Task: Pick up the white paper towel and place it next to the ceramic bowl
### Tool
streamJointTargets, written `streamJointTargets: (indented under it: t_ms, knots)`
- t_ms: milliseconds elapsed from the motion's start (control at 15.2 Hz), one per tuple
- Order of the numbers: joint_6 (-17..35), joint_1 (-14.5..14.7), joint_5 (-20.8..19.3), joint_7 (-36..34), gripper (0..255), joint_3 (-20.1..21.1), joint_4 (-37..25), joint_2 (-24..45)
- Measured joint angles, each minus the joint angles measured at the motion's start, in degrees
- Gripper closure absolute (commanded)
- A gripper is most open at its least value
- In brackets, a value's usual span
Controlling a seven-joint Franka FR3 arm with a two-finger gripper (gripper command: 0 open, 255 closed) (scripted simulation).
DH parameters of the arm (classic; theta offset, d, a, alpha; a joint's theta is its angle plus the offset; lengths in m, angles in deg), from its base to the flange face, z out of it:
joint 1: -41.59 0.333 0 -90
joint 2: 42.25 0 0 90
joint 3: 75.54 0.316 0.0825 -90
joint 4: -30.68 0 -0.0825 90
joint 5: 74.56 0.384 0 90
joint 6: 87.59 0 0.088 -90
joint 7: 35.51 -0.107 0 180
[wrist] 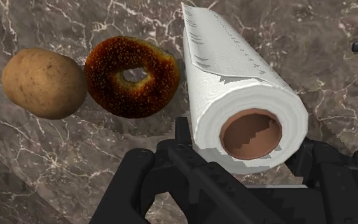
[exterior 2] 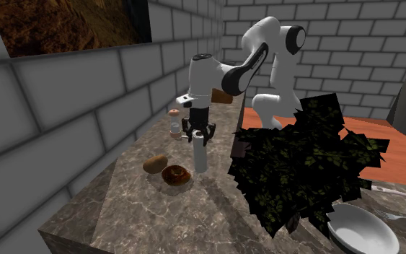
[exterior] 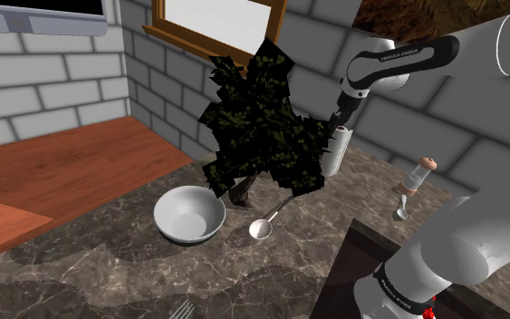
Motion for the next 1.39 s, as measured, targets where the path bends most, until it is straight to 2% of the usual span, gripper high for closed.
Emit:
streamJointTargets:
  t_ms: [1386]
  knots:
    - [-16.4, 0.3, -0.4, -0.3, 255, 1.5, -12.9, -3.6]
